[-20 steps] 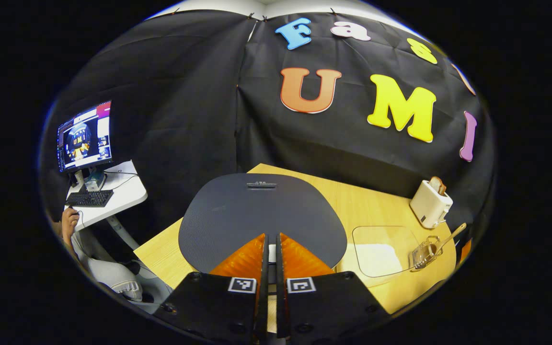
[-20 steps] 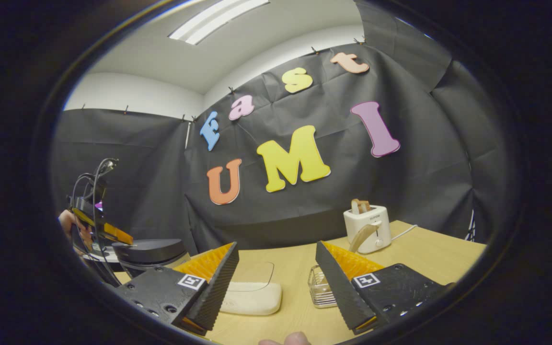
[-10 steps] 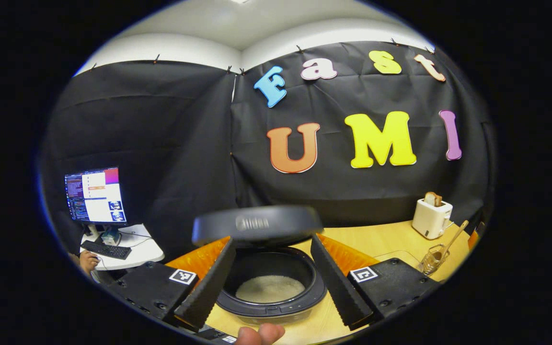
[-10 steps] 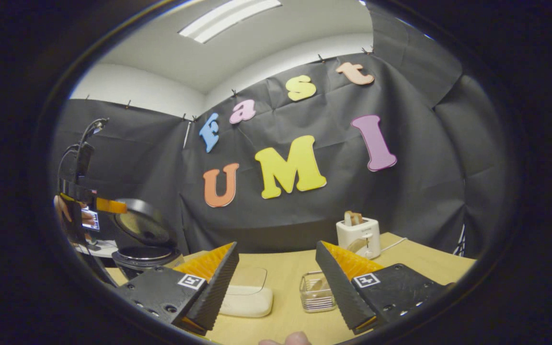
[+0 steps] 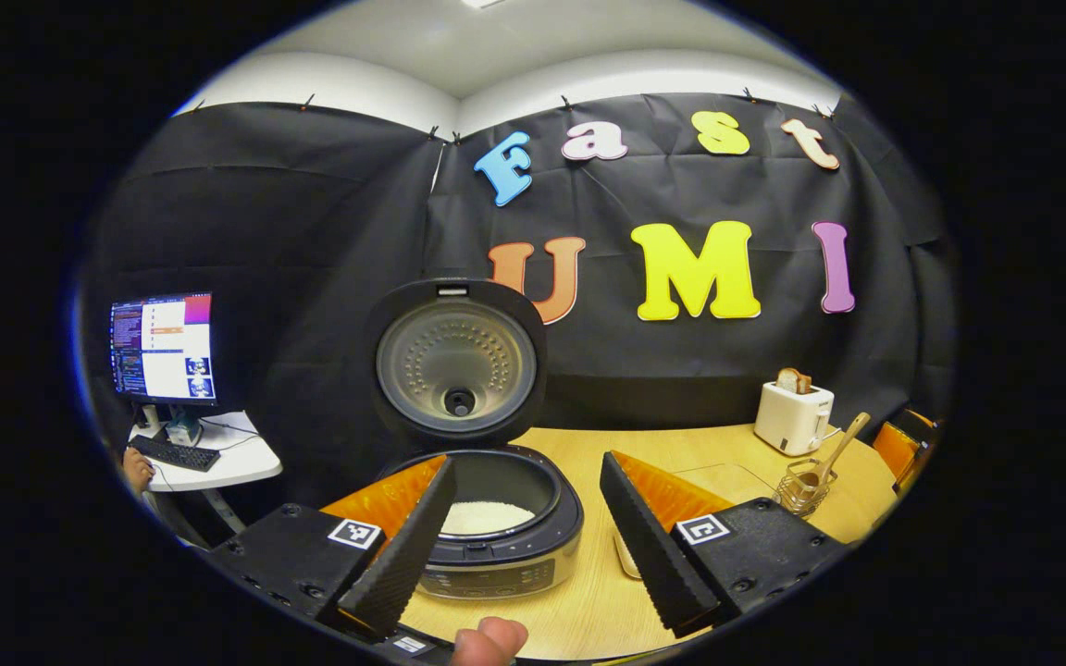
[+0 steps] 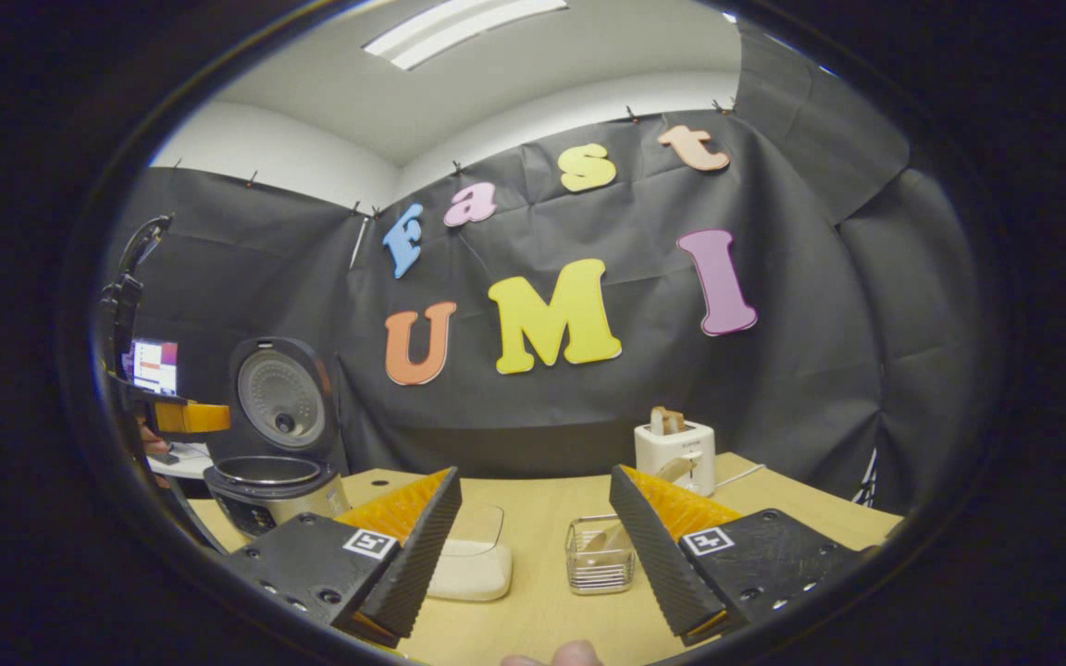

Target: Close the left gripper, press the button to open the rice cooker; take a wooden spoon from the chopstick holder with the right hand, scoop a spoonful of rice and pour it into the rice cooker, then put the wooden spoon back into the chopstick holder.

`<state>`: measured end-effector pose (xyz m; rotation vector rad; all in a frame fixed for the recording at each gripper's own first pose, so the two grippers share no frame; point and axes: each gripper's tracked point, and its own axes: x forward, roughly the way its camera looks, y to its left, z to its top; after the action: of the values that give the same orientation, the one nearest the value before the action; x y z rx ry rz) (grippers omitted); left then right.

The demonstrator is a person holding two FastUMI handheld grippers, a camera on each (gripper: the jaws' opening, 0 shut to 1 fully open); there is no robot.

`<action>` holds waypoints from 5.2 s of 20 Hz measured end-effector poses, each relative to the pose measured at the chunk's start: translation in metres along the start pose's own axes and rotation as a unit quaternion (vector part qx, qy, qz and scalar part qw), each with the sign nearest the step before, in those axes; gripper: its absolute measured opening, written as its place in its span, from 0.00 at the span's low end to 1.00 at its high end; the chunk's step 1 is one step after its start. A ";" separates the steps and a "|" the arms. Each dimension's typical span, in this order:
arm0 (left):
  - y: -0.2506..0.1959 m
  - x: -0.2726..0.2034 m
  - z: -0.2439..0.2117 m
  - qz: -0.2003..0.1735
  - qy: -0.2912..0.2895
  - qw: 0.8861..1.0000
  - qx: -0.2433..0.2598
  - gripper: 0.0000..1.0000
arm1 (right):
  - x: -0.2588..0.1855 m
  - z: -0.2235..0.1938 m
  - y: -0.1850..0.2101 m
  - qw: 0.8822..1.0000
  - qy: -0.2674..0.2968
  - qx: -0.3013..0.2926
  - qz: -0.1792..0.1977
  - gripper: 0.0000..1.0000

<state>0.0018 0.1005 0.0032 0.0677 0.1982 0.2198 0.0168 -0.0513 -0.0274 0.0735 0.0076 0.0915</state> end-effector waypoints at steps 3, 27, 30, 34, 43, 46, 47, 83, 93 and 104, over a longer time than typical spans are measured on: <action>-0.005 -0.003 -0.014 -0.008 -0.009 1.000 -0.008 0.99 | -0.006 -0.004 -0.005 1.000 0.011 -0.017 -0.008 0.92; 0.012 -0.012 -0.026 0.063 -0.060 0.995 0.048 0.99 | 0.118 -0.106 -0.109 0.981 0.170 0.050 -0.080 0.96; 0.016 -0.010 -0.030 0.073 -0.049 0.996 0.035 0.99 | 0.137 -0.111 -0.115 0.979 0.177 0.065 -0.080 0.92; 0.026 -0.011 -0.031 0.091 -0.044 0.994 0.039 0.95 | 0.156 -0.119 -0.123 0.977 0.183 0.056 -0.091 0.90; 0.033 -0.011 -0.026 0.102 -0.045 0.992 0.051 0.99 | 0.165 -0.120 -0.112 0.975 0.186 0.093 -0.072 0.22; 0.038 -0.011 -0.029 0.105 -0.043 0.993 0.042 0.99 | 0.166 -0.111 -0.102 0.977 0.178 0.104 -0.057 0.04; 0.041 -0.011 -0.030 0.106 -0.042 0.993 0.038 0.99 | 0.164 -0.114 -0.100 0.977 0.182 0.097 -0.055 0.04; 0.088 -0.014 -0.038 0.080 -0.030 0.996 0.001 0.99 | 0.194 -0.104 0.106 0.976 0.173 -0.129 0.029 0.00; 0.091 -0.017 -0.037 0.083 -0.030 0.996 0.002 0.99 | 0.196 -0.133 0.143 0.975 0.179 -0.127 0.043 0.00; 0.105 -0.015 -0.049 0.103 -0.007 0.995 -0.015 0.99 | 0.194 -0.142 0.193 0.970 0.228 0.012 0.080 0.00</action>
<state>-0.0446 0.2015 -0.0326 0.0599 0.1747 0.4270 0.1905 0.1686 -0.1561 0.0750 0.4630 0.2693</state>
